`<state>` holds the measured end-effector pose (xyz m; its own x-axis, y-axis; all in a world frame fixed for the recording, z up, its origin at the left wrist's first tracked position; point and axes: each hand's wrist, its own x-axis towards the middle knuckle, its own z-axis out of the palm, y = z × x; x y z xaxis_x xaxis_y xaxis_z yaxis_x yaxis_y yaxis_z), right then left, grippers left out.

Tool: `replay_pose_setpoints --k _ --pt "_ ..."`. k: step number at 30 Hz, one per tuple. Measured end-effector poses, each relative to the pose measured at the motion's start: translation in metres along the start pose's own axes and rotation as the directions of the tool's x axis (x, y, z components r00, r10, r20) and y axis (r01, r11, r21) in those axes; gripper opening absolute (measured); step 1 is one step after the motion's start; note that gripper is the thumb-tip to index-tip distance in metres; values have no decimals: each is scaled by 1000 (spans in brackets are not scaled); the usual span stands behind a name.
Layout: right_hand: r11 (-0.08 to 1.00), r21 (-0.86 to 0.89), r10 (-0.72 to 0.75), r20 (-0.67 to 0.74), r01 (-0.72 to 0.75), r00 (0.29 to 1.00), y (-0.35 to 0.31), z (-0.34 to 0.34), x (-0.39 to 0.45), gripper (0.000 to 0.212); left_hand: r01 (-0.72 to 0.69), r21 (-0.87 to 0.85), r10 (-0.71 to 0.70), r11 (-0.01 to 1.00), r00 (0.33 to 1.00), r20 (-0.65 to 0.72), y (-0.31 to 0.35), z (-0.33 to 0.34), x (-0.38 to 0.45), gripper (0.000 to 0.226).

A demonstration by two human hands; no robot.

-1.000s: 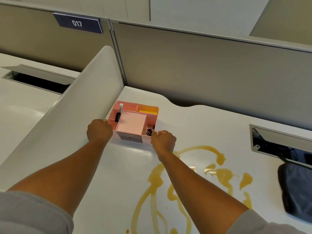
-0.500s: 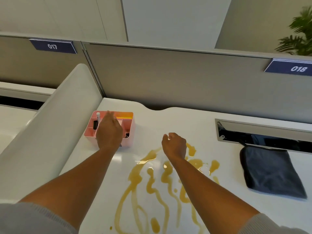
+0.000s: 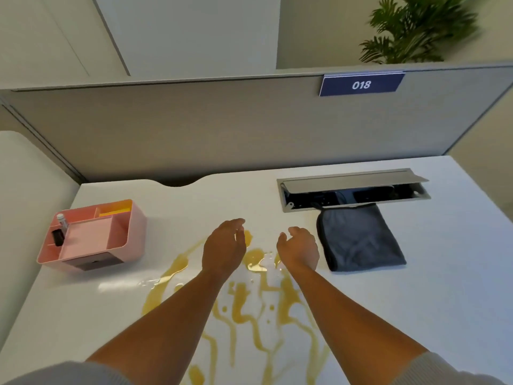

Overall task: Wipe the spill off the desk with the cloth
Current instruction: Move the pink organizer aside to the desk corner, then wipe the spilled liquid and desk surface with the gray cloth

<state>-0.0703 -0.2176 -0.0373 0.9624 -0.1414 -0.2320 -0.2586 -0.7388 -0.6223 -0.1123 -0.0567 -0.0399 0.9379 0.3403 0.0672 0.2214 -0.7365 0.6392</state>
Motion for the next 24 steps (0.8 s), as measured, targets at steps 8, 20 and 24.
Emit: replay_pose_setpoints --k 8,20,24 --pt "986 -67 149 -62 -153 987 88 -37 31 40 137 -111 -96 984 943 319 66 100 -11 29" --pt "950 -307 89 81 -60 993 132 -42 53 42 539 -205 -340 817 737 584 119 179 -24 29" --pt "970 -229 109 103 -83 989 136 -49 55 33 681 -262 -447 684 675 587 126 180 -24 31"
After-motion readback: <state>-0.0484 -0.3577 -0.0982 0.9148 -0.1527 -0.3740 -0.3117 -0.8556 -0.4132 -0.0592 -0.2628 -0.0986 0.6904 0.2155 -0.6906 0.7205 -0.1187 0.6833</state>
